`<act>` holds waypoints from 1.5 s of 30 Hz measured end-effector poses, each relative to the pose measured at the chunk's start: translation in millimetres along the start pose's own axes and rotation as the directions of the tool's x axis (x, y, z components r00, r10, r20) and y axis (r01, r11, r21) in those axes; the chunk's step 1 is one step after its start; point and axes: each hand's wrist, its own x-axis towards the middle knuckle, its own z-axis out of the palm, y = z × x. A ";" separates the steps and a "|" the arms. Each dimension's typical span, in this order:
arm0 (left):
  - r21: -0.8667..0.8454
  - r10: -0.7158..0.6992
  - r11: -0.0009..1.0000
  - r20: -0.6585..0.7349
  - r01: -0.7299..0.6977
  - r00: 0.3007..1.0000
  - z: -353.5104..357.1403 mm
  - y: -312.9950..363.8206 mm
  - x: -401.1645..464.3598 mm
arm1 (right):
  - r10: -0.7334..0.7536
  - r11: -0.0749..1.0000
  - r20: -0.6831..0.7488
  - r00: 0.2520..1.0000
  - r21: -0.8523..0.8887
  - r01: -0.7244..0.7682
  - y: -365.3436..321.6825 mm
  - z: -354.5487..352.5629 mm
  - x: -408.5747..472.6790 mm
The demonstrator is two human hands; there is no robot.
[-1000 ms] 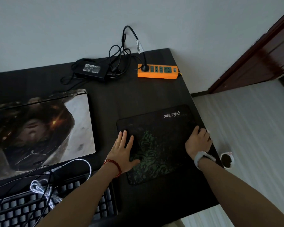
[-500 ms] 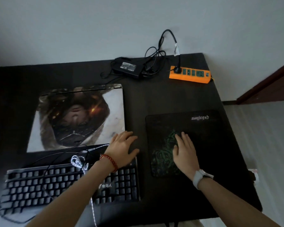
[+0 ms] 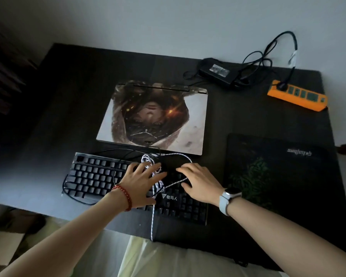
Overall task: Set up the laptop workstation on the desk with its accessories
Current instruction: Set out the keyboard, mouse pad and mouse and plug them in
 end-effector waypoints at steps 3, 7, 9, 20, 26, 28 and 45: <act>0.113 0.036 0.993 -0.047 -0.030 0.998 -4.1 3.5 -2.7 | 0.008 0.999 0.061 0.998 -0.049 -0.005 -2.7 7.2 1.2; 0.207 0.163 0.975 -0.390 -0.086 0.906 -5.2 0.1 -5.6 | 0.013 0.999 0.064 0.998 -0.054 -0.010 -4.3 10.5 1.8; 0.319 0.300 0.934 -0.465 -0.159 0.833 -1.5 -3.9 -5.1 | 0.015 0.999 0.032 0.999 -0.039 -0.014 -2.5 9.9 1.5; 0.559 0.629 0.734 -0.346 -0.385 0.696 -3.7 -8.8 14.4 | 0.125 0.988 -0.085 0.989 0.104 -0.116 3.0 7.4 -16.4; 0.554 0.657 0.735 -0.441 -0.391 0.612 11.9 -10.0 19.1 | 0.152 0.984 -0.095 0.984 0.112 -0.141 0.4 12.0 -22.1; 0.568 0.661 0.728 -0.430 -0.385 0.615 14.5 -11.8 21.3 | 0.144 0.987 -0.095 0.985 0.080 -0.136 -0.3 14.5 -24.6; 0.228 0.390 0.912 -0.742 -0.342 0.546 6.9 -2.3 0.5 | 0.185 0.969 -0.179 0.966 0.195 -0.149 -69.3 46.8 -40.8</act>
